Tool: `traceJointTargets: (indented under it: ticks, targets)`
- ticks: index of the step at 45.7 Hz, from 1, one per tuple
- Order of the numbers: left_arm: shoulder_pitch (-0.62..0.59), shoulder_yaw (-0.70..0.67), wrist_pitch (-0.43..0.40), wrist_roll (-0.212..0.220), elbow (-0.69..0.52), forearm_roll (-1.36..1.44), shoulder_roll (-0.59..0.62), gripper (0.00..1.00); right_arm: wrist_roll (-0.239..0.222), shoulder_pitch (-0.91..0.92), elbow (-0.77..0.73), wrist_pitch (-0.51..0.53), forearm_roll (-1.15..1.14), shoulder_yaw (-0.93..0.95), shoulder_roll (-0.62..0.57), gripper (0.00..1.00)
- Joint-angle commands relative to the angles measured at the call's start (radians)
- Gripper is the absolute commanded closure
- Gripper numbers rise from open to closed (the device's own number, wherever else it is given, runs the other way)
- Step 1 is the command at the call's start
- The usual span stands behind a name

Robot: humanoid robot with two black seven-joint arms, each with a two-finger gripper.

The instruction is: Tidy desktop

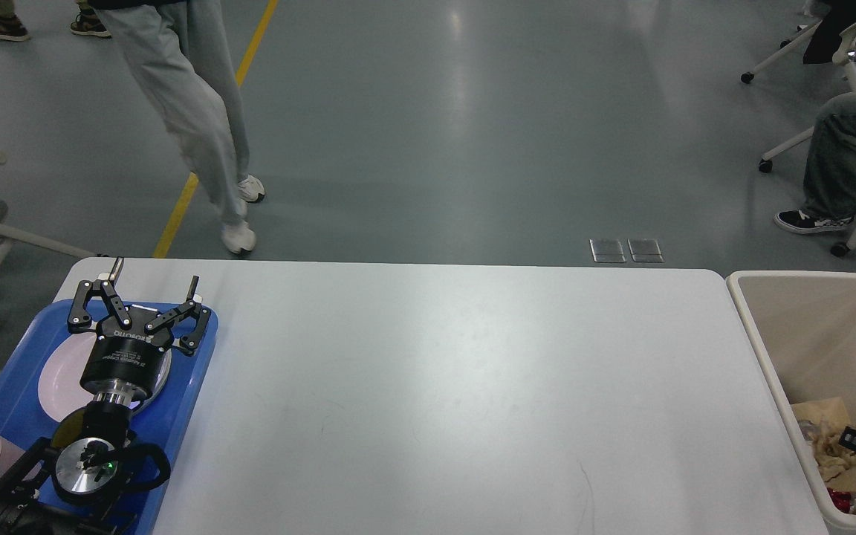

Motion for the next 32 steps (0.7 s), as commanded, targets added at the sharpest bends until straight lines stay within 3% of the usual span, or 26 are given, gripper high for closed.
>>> traceJointTargets:
  ticks: [1, 9, 14, 22, 32]
  targets:
    - [0.0, 0.0, 0.0, 0.0, 0.0, 0.0, 0.0, 0.04, 0.0, -0.002, 0.0, -0.001, 0.0, 0.0, -0.001, 0.0]
    - [0.0, 0.0, 0.0, 0.0, 0.0, 0.0, 0.0, 0.04, 0.0, 0.014, -0.002, -0.003, 0.012, 0.026, -0.007, 0.0]
    - [0.0, 0.0, 0.0, 0.0, 0.0, 0.0, 0.0, 0.04, -0.001, 0.073, -0.002, -0.007, 0.018, 0.207, -0.02, 0.0]
    - [0.0, -0.002, 0.0, 0.0, 0.0, 0.0, 0.0, 0.04, 0.006, 0.188, 0.052, 0.005, 0.002, 0.811, -0.093, 0.0]
    - [0.0, 0.0, 0.0, 0.0, 0.0, 0.0, 0.0, 0.04, 0.075, 0.124, 0.372, 0.014, -0.005, 1.695, -0.181, 0.0]
